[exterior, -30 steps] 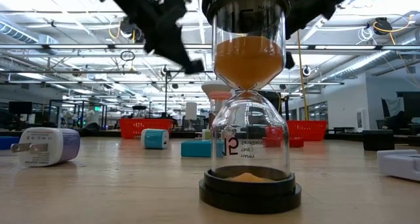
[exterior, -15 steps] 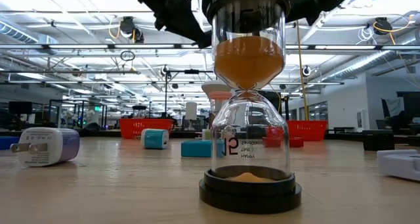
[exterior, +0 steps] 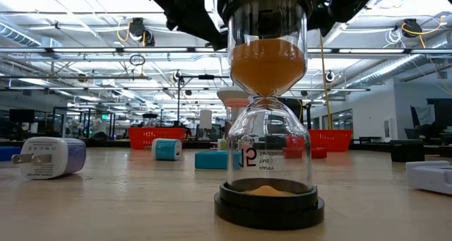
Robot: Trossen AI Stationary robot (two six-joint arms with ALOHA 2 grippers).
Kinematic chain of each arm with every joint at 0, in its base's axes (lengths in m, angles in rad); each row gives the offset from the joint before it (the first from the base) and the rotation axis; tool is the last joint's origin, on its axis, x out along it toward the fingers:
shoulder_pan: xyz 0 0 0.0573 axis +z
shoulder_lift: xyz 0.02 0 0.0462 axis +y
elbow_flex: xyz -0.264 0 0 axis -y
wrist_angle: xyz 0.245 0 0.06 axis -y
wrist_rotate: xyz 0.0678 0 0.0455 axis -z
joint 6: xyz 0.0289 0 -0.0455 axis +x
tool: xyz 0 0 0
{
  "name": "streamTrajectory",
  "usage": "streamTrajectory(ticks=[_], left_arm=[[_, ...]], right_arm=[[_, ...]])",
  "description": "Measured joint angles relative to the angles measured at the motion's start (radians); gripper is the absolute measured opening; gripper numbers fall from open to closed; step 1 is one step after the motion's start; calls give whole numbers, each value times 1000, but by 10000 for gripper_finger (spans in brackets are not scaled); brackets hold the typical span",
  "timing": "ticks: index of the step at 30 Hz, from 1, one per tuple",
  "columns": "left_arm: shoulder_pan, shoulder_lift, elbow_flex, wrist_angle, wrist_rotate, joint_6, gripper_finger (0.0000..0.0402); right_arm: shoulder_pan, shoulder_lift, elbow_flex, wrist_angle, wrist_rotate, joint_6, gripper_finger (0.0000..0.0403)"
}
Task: Pick & Place Office items
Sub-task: Put the black charger adapter into the top right red bin
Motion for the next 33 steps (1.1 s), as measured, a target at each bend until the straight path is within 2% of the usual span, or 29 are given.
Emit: streamTrajectory(ticks=[5, 8, 13, 17, 20, 23, 29, 33], left_arm=[[1, 0, 0, 4, -5, -23, 142], [7, -12, 0, 9, -2, -45, 157], [34, -40, 0, 15, 50, -104, 209], [61, -99, 0, 23, 82, -137, 248], [70, -147, 0, 51, 87, -106, 265], [72, -164, 1, 149, 111, -67, 269], [79, -153, 1, 320, 100, -53, 254], [76, -146, 0, 312, 124, -17, 238]], right_arm=[[0, 1, 0, 4, 1, 2, 137], [0, 1, 0, 19, 0, 1, 137], [-9, 0, 0, 97, -30, -4, 137], [-26, 0, 0, 195, -44, 30, 137], [-40, 0, 0, 305, -61, 71, 137], [-45, -1, 1, 411, -65, 109, 137], [-35, -1, 0, 471, -81, 126, 137], [-28, 2, 0, 509, -63, 135, 137]])
